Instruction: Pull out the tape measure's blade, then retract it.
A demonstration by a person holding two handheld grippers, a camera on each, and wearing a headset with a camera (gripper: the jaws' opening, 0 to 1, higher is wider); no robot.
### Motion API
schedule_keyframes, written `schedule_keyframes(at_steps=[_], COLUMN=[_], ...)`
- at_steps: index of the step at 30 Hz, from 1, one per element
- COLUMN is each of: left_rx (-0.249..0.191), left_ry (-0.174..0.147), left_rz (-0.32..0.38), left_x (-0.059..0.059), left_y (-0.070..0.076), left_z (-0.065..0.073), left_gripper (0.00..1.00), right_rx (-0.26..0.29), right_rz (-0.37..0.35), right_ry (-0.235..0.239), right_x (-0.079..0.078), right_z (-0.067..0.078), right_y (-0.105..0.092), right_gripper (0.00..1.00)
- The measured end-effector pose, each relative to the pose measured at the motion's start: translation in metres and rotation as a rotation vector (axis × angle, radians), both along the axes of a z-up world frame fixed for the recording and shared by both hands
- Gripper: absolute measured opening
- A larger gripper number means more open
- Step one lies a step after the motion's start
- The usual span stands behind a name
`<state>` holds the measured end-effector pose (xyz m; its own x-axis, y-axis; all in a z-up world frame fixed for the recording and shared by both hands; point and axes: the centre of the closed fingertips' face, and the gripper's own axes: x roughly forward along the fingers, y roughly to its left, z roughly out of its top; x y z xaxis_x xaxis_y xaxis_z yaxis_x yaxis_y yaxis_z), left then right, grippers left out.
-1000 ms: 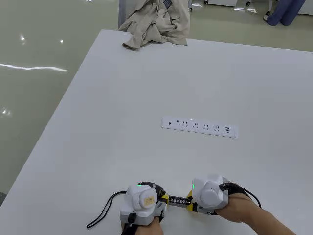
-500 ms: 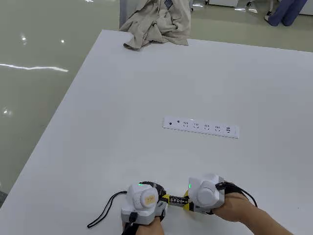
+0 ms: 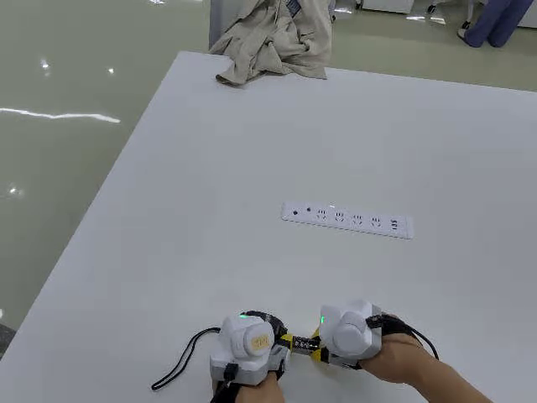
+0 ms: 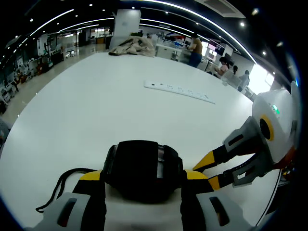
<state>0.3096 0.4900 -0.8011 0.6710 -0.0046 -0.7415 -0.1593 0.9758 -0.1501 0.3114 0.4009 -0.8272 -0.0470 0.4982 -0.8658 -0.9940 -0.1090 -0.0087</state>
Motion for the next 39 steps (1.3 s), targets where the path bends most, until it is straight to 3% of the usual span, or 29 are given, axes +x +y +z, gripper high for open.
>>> schedule_keyframes(at_steps=[39], left_rx=[0.002], left_ry=[0.0], left_rz=[-0.003], left_x=[0.0], left_y=[0.0], left_z=[0.001], left_gripper=[0.6], right_rx=[0.022], right_rz=[0.022], right_ry=[-0.024], right_x=[-0.003], right_z=[0.001], right_y=[0.022], right_gripper=[0.14])
